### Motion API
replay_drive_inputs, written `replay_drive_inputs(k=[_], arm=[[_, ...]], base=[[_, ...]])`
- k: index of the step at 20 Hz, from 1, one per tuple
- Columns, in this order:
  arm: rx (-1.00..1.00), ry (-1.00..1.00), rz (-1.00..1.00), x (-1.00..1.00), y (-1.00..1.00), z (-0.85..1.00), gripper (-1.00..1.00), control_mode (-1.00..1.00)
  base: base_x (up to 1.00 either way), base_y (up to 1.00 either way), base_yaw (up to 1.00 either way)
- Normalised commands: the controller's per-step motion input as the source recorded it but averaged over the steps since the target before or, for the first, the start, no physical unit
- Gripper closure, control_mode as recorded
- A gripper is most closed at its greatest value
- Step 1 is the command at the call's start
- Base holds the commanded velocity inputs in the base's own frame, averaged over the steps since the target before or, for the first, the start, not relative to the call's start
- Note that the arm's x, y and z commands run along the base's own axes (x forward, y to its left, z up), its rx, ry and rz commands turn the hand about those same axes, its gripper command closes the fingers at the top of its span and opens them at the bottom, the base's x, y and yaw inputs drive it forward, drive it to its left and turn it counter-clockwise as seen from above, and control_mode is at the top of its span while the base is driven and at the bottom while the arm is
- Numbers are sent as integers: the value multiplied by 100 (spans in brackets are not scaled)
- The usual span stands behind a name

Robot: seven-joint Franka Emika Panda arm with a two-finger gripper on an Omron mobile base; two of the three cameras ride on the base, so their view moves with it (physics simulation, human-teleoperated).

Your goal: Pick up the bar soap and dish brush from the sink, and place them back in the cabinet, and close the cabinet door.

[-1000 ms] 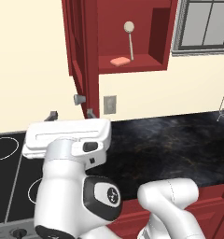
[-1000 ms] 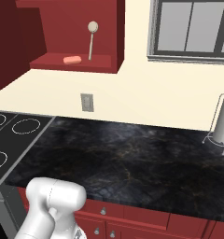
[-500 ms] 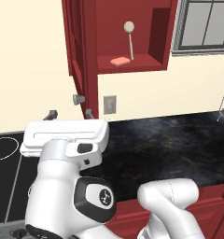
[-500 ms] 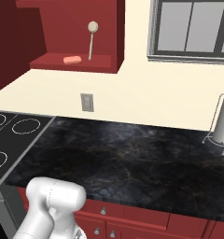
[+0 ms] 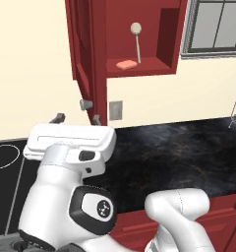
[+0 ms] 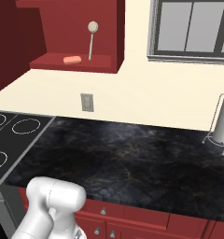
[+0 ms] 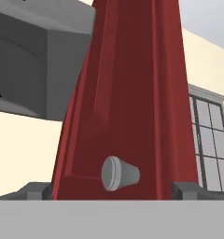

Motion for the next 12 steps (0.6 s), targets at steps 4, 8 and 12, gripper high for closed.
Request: replay_drive_inputs(k=[4, 8, 12], arm=[[2, -1, -11, 25, -27, 0, -100, -100], [4, 0, -11, 26, -32, 0, -100, -100], [4, 0, -9, 28, -36, 0, -100, -100]], base=[[0, 0, 0], [0, 0, 0], [0, 0, 0]])
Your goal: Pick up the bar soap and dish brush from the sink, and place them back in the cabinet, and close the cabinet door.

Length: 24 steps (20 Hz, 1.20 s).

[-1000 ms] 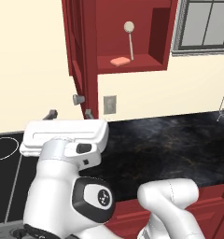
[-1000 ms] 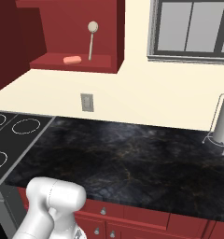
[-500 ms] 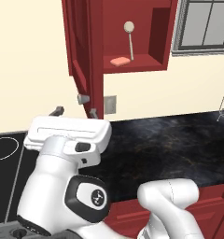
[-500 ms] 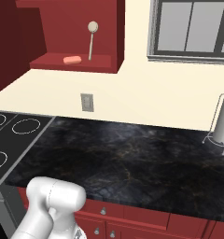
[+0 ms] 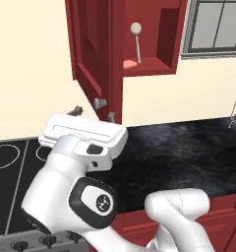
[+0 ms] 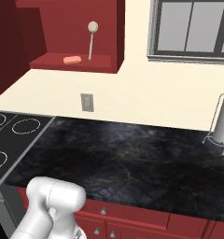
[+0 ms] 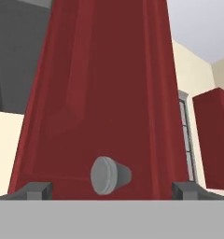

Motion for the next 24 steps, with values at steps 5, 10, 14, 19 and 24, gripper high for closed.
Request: replay_drive_inputs(k=[5, 10, 14, 19, 24], arm=[[4, 0, -8, 30, -37, 0, -100, -100], [5, 0, -6, 30, -41, 0, -100, -100], [2, 0, -3, 30, -39, 0, -100, -100], [0, 0, -1, 29, -36, 0, -100, -100], [0, 0, -1, 28, -31, 0, -100, -100]], base=[[0, 0, 0], [0, 0, 0], [0, 0, 0], [0, 0, 0], [0, 0, 0]])
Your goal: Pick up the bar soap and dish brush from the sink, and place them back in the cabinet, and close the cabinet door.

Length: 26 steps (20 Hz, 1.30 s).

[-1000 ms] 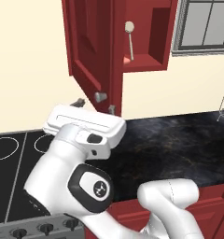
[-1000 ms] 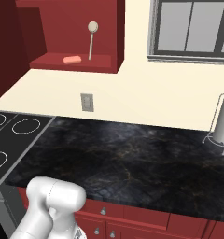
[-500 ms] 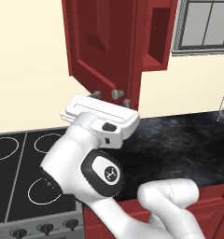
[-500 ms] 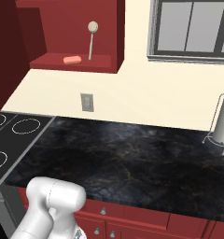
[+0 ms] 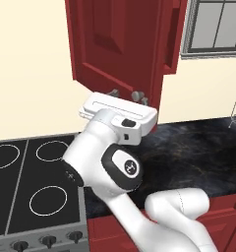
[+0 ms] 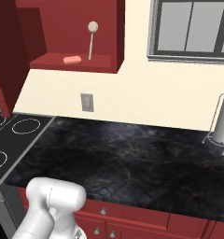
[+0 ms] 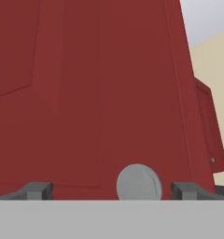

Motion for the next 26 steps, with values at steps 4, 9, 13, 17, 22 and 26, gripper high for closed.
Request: replay_drive_inputs(k=[4, 9, 13, 17, 22, 26], arm=[[0, 0, -2, 31, -31, 0, -100, -100], [0, 0, -1, 30, -39, 0, -100, -100], [0, 0, 0, 27, -46, -2, -100, -100], [0, 0, 0, 27, -43, -1, -100, -100], [0, 0, 0, 31, -32, -3, -100, -100], [0, 0, 0, 33, -24, -5, -100, -100]], base=[[0, 0, 0], [0, 0, 0], [0, 0, 0], [0, 0, 0], [0, 0, 0], [0, 0, 0]])
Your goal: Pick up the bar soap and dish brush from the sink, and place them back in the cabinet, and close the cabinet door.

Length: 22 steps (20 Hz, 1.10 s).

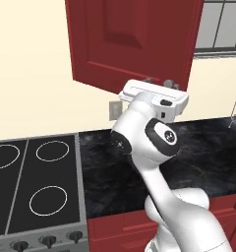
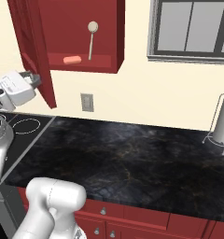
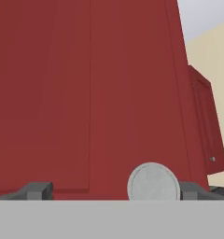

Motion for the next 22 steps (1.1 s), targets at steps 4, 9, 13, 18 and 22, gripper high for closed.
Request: replay_drive_inputs(k=[4, 9, 13, 18, 22], arm=[[0, 0, 0, 37, -21, -8, -100, -100], [0, 0, 0, 41, -22, -1, -100, -100], [0, 0, 0, 39, -22, 0, -100, -100], [0, 0, 0, 40, -24, 0, -100, -100], [0, 1, 3, 45, -26, 0, -100, -100]], base=[[0, 0, 0], [0, 0, 0], [0, 0, 0], [0, 0, 0], [0, 0, 0]])
